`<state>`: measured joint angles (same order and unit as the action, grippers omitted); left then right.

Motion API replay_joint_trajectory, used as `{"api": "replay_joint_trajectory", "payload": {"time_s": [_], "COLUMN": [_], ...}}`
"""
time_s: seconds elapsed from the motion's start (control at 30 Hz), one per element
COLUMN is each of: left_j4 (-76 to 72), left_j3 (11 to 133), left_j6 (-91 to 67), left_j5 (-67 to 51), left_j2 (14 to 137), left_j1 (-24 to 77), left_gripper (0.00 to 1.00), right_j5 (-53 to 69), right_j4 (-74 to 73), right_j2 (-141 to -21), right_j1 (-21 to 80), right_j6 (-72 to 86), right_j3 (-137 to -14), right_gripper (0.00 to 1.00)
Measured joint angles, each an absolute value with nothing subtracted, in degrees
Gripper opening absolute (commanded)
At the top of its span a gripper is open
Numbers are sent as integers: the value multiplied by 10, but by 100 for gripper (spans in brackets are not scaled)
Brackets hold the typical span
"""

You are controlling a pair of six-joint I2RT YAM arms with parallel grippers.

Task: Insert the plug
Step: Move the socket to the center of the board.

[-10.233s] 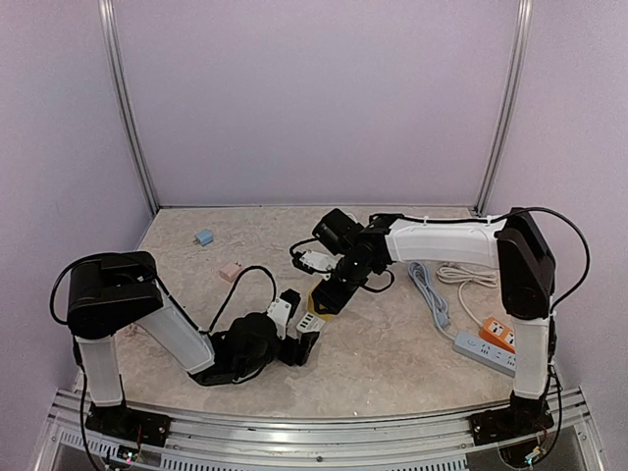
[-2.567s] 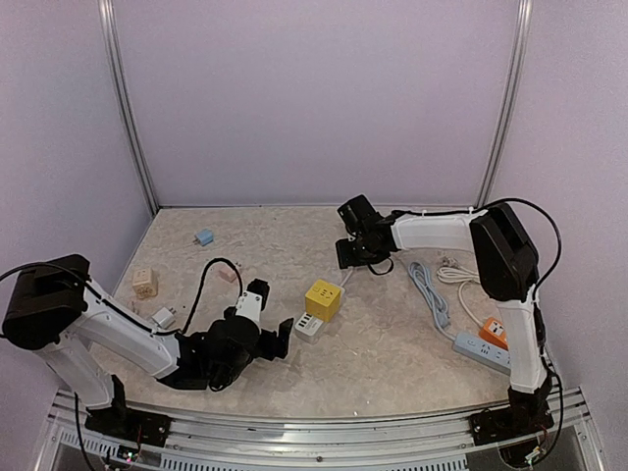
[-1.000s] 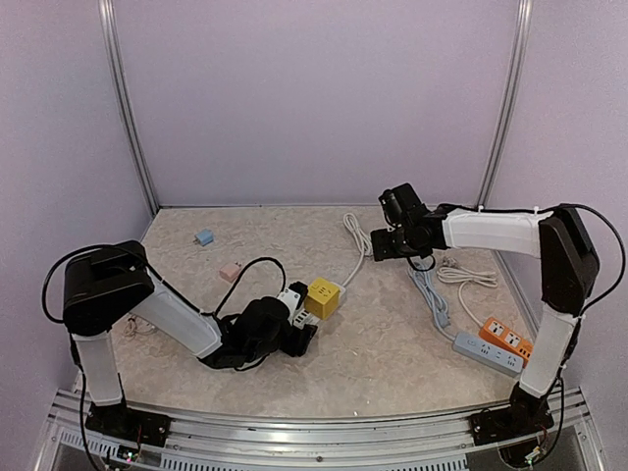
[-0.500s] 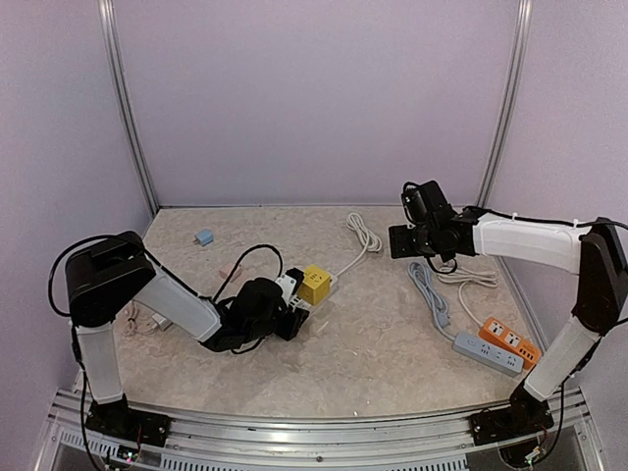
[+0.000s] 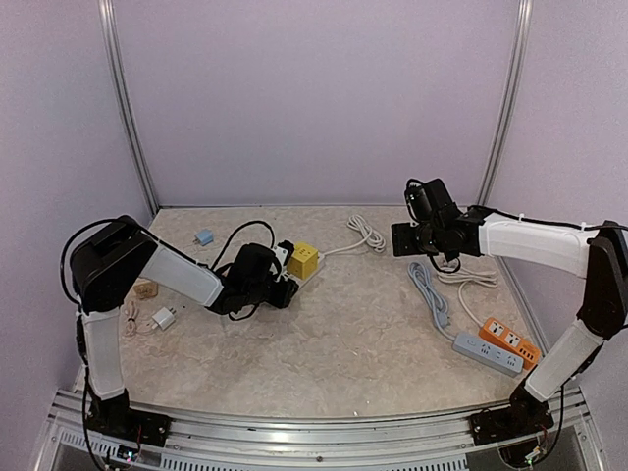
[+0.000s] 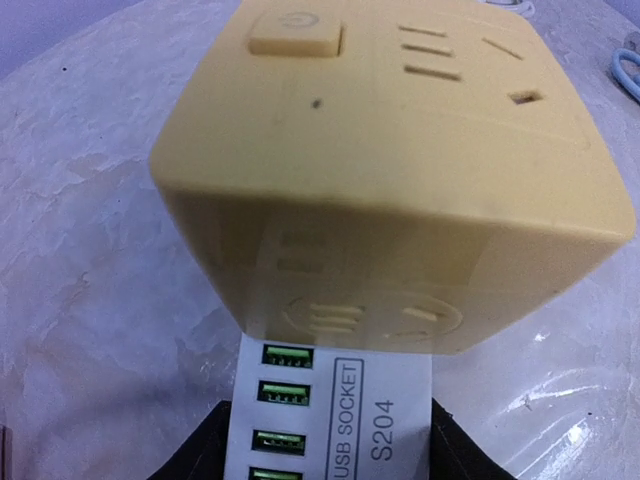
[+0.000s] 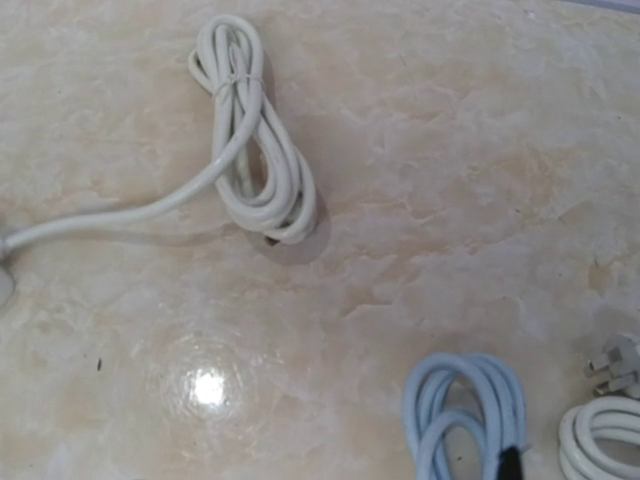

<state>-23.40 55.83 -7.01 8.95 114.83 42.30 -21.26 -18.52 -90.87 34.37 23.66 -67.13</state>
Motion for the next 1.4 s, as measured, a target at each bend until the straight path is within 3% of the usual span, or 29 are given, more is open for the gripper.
{"api": "replay_joint_trajectory", "payload": {"time_s": [0.5,1.17,1.4], "left_j4": [-173,-101,-41], "left_j3": [646,690,757], "left_j6": [-53,-118,-138], "left_j5": [63,134,188], "left_j2": [1186,1193,1228], "left_j1": [335,316,315], "left_gripper": [68,71,71], "right_j5": [-208,-203,-197], "right_j4": [-185,-185,-185], "right_j2": [-908,-906,-905], "right_j1": [343,343,343], "right_j6": [237,237,237], "right_j3": [-667,-667,-667], "right_gripper": [70,70,70]}}
